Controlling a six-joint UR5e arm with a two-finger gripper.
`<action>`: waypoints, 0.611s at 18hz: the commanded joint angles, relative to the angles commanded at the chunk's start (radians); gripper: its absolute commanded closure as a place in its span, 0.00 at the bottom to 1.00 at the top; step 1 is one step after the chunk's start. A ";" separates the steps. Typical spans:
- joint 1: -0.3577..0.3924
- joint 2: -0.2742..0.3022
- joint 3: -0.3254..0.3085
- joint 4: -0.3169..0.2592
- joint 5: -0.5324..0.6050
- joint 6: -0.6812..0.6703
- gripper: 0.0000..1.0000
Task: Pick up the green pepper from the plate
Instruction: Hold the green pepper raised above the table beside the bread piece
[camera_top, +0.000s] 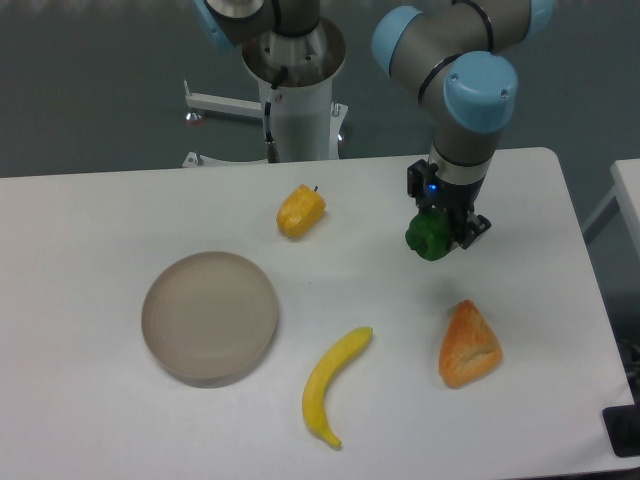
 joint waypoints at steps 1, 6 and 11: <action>0.000 -0.006 0.006 0.000 0.002 0.025 0.84; -0.002 -0.008 0.003 0.000 0.003 0.046 0.84; 0.000 -0.008 0.005 0.002 0.002 0.046 0.84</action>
